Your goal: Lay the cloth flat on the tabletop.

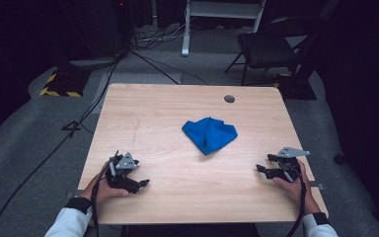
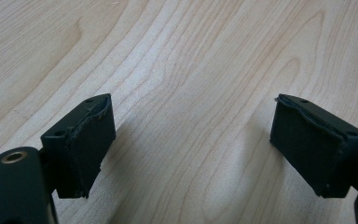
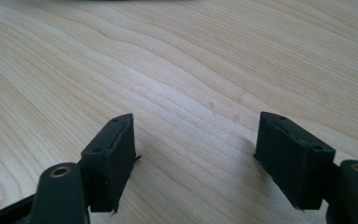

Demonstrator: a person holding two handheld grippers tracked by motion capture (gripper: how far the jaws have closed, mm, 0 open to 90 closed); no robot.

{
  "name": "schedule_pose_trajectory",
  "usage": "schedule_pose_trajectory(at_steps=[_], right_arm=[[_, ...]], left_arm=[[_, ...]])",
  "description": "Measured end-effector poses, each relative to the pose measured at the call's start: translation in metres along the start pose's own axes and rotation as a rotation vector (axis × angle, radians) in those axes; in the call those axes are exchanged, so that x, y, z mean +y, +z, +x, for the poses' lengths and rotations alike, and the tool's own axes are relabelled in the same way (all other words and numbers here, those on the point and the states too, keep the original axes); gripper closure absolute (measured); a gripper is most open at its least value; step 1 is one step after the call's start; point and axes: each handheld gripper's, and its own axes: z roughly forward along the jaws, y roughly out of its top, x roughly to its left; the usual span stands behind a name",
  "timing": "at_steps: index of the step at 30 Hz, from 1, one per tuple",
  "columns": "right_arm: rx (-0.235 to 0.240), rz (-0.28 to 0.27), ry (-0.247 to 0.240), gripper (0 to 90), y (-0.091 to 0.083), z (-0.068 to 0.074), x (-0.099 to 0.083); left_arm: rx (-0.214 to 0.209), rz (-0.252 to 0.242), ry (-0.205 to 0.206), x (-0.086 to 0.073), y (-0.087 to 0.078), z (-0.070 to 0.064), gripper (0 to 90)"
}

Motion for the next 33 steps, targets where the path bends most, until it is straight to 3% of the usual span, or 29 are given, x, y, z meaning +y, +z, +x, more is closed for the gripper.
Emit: schedule_pose_trajectory(at_steps=[14,18,22,33], right_arm=[[-0.014,0.004,-0.004,28.8,0.001,0.001,0.001],[-0.011,0.004,-0.002,28.8,0.001,0.001,0.002],[-0.01,0.007,0.002,31.2,0.002,0.0,0.004],[-0.017,-0.02,0.023,34.1,0.005,-0.006,0.016]], left_arm=[[0.021,0.022,-0.023,0.006,0.002,-0.004,14.4],[0.028,0.016,-0.007,0.015,0.004,-0.007,16.8],[-0.004,-0.024,-0.021,0.027,0.005,-0.002,17.7],[-0.029,-0.024,-0.001,0.054,0.022,0.009,21.4]])
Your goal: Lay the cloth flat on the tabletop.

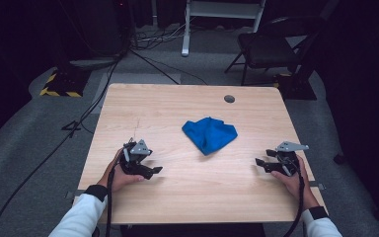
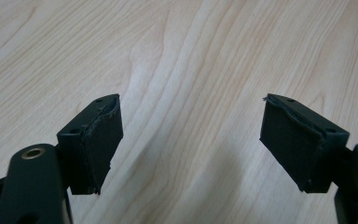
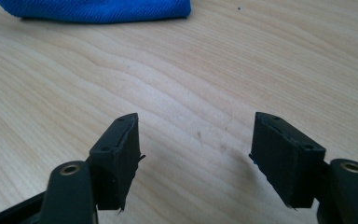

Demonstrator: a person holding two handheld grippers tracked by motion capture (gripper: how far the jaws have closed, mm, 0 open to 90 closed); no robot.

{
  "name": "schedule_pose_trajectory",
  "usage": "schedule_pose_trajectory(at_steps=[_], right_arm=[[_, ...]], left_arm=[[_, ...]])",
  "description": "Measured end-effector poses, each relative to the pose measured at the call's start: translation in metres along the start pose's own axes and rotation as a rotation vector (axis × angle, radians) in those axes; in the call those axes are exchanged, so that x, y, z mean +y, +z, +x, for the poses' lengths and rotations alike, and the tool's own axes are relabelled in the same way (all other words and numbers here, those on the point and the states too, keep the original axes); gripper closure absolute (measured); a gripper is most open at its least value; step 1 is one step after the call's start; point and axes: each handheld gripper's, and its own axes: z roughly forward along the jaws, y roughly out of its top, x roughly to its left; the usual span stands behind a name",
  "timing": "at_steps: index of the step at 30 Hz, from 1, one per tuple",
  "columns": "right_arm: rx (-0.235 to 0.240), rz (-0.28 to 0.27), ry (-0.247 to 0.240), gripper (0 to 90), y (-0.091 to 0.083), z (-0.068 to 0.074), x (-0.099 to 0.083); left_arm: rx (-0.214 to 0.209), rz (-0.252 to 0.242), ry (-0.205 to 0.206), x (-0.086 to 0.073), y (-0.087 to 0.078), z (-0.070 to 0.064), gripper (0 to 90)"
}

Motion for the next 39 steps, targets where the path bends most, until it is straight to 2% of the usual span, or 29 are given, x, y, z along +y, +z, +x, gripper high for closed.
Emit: schedule_pose_trajectory(at_steps=[8,9,10,11,12,13,14,15,16,18,20,21,24,27,29,30,32,33,39], right_arm=[[-0.008,-0.004,-0.024,33.0,0.004,-0.002,0.017],[-0.006,-0.012,-0.02,33.6,0.005,-0.003,0.023],[-0.007,-0.013,-0.027,33.9,0.005,-0.004,0.026],[-0.007,-0.013,-0.027,33.9,0.005,-0.004,0.026],[-0.02,-0.027,-0.034,36.0,0.006,-0.005,0.037],[-0.02,-0.027,-0.034,36.0,0.006,-0.005,0.037],[-0.038,-0.037,-0.048,37.3,0.007,-0.005,0.047],[-0.037,-0.037,-0.049,37.6,0.007,-0.006,0.051],[-0.044,-0.042,-0.05,38.3,0.009,-0.007,0.058],[-0.037,-0.059,-0.053,39.0,0.012,-0.007,0.071],[-0.039,-0.064,-0.058,39.1,0.014,-0.006,0.075],[-0.034,-0.074,-0.071,40.0,0.021,-0.003,0.088],[-0.016,-0.068,-0.084,40.2,0.032,0.003,0.099],[-0.001,-0.041,-0.115,40.9,0.048,0.011,0.109],[0.009,-0.037,-0.111,41.0,0.051,0.012,0.111],[0.025,-0.03,-0.111,41.1,0.059,0.016,0.117],[0.043,-0.037,-0.104,41.5,0.064,0.018,0.122],[0.047,-0.032,-0.107,41.7,0.068,0.021,0.127],[0.044,-0.008,-0.136,41.7,0.086,0.03,0.144]], left_arm=[[0.011,-0.047,-0.012,0.016,0.006,0.008,21.4],[0.032,-0.06,-0.011,0.02,0.009,0.009,21.5],[0.003,-0.051,-0.025,0.024,0.013,0.012,21.6],[0.003,-0.051,-0.025,0.024,0.013,0.012,21.6],[0.016,-0.055,-0.013,0.032,0.018,0.013,21.7],[0.016,-0.055,-0.013,0.032,0.018,0.013,22.2],[0.019,-0.063,-0.004,0.04,0.022,0.015,22.9],[0.019,-0.063,-0.004,0.04,0.022,0.015,22.8],[0.016,-0.084,-0.008,0.051,0.028,0.017,22.6],[0.021,-0.083,0.006,0.059,0.033,0.018,22.6],[0.03,-0.091,0.008,0.064,0.036,0.018,22.8],[0.033,-0.099,0.006,0.072,0.042,0.021,23.0],[0.036,-0.113,0.006,0.08,0.049,0.023,24.9],[0.044,-0.1,0.009,0.088,0.058,0.025,25.9],[0.049,-0.096,0.013,0.091,0.061,0.025,26.8],[0.058,-0.091,0.023,0.097,0.067,0.026,27.9],[0.056,-0.092,0.023,0.099,0.069,0.026,29.5],[0.063,-0.088,0.03,0.106,0.074,0.026,29.6],[0.074,-0.074,0.038,0.122,0.091,0.025,31.9]])
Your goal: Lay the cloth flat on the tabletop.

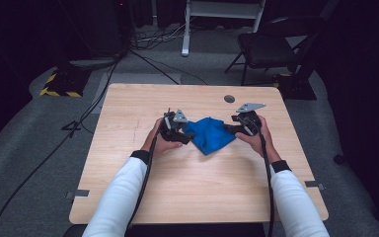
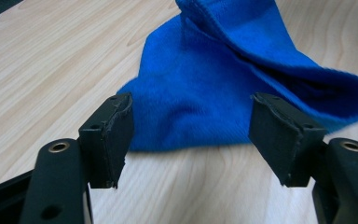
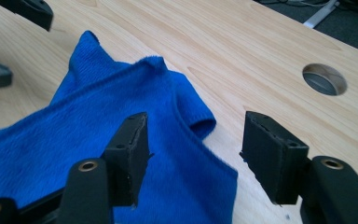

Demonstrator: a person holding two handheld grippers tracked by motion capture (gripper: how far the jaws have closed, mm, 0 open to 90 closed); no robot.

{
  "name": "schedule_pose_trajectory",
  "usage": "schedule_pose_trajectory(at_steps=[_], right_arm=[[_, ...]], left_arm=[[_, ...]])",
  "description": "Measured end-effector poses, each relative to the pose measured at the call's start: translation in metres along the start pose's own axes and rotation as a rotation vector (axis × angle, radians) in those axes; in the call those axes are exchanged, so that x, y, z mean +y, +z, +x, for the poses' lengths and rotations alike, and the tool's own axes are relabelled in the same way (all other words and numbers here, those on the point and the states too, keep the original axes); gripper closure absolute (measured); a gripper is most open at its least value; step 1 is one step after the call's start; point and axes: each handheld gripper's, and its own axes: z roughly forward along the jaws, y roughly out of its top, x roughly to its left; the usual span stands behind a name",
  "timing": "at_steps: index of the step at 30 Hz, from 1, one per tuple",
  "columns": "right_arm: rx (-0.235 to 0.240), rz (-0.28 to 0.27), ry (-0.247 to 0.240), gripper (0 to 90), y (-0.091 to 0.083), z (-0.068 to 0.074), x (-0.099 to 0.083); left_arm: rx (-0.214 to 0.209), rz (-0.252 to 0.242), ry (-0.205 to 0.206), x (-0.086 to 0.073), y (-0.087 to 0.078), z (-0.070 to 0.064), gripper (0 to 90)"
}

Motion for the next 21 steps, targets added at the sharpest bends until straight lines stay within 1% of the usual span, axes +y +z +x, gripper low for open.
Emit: schedule_pose_trajectory(at_steps=[1,2,3,4,7,9,11,13,14,15,16,17,18,19,20,21], right_arm=[[-0.003,0.008,0.004,41.7,0.005,0.0,0.003],[-0.003,0.008,0.004,41.7,0.005,0.0,0.003],[-0.002,0.016,0.004,42.1,0.012,0.0,0.006],[-0.002,0.022,0.006,42.1,0.014,0.001,0.007],[-0.004,0.039,-0.007,42.9,0.025,0.004,0.011],[0.0,0.053,-0.004,43.1,0.03,0.004,0.012],[-0.008,0.075,-0.003,45.0,0.035,0.004,0.01],[-0.006,0.089,0.006,47.1,0.039,0.004,0.008],[-0.006,0.089,0.006,47.1,0.039,0.004,0.008],[0.004,0.102,0.004,55.2,0.042,0.004,0.004],[0.014,0.114,0.001,57.6,0.043,0.004,0.002],[0.011,0.12,-0.008,63.0,0.044,0.005,0.001],[0.015,0.126,-0.021,68.7,0.044,0.007,0.0],[0.015,0.126,-0.021,68.7,0.044,0.007,0.0],[0.017,0.133,-0.039,77.4,0.044,0.008,-0.003],[0.009,0.133,-0.041,78.2,0.044,0.008,-0.004]], left_arm=[[0.0,0.0,0.0,0.0,0.0,0.0,31.9],[0.0,0.005,0.0,0.002,0.003,0.0,31.9],[-0.003,0.005,-0.009,0.004,0.009,0.001,31.8],[-0.005,0.007,-0.013,0.005,0.011,0.001,31.9],[0.01,0.025,-0.014,0.007,0.019,0.002,31.1],[0.016,0.029,-0.016,0.007,0.022,0.003,30.9],[0.021,0.035,-0.032,0.008,0.025,0.005,31.0],[0.024,0.041,-0.04,0.007,0.027,0.006,32.1],[0.024,0.041,-0.04,0.007,0.027,0.006,34.4],[0.02,0.056,-0.039,0.005,0.029,0.007,37.7],[0.011,0.064,-0.037,0.005,0.03,0.008,41.2],[0.008,0.075,-0.035,0.004,0.03,0.008,44.7],[0.007,0.076,-0.031,0.003,0.031,0.007,49.3],[0.007,0.076,-0.031,0.003,0.031,0.007,54.2],[0.013,0.089,-0.02,0.002,0.032,0.007,60.6],[0.012,0.094,-0.013,0.001,0.031,0.007,62.7]])
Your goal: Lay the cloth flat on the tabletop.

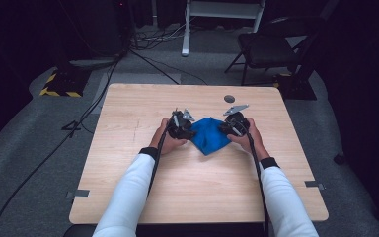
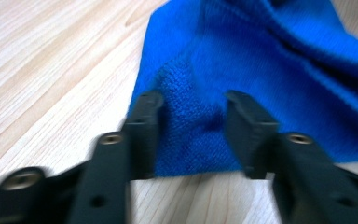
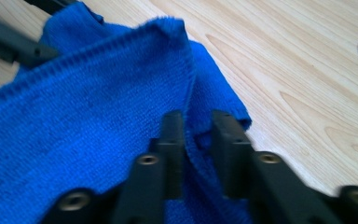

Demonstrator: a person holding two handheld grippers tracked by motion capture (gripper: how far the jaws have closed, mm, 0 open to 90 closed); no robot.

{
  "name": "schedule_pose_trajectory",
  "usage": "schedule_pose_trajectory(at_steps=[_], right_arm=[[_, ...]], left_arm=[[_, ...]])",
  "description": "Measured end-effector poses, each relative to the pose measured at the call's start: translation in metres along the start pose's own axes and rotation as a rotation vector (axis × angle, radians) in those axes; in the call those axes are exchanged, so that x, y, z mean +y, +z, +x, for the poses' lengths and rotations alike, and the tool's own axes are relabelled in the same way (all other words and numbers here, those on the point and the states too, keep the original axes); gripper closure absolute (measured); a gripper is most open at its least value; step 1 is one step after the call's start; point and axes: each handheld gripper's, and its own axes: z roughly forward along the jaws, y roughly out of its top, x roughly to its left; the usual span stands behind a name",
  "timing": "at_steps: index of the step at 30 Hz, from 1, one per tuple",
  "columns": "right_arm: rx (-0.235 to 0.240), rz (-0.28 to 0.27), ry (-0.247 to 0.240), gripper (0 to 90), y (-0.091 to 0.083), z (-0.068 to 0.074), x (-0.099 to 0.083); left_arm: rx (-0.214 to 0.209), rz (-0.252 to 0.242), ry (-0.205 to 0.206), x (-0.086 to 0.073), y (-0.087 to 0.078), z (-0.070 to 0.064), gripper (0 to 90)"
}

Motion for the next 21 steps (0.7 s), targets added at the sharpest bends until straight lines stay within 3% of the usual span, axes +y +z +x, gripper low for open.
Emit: schedule_pose_trajectory(at_steps=[4,10,14,21], right_arm=[[-0.003,-0.016,0.0,83.3,-0.004,0.0,-0.003],[0.011,-0.07,-0.02,86.5,-0.021,0.0,-0.006],[0.033,-0.103,-0.032,88.0,-0.038,0.0,-0.013],[0.064,-0.116,-0.051,88.4,-0.05,0.005,-0.025]], left_arm=[[-0.007,-0.009,0.015,-0.001,-0.005,0.001,75.2],[0.007,-0.058,0.037,-0.003,-0.021,0.002,83.5],[-0.01,-0.07,0.047,-0.009,-0.032,0.002,84.6],[-0.027,-0.071,0.062,-0.022,-0.042,-0.006,85.1]])
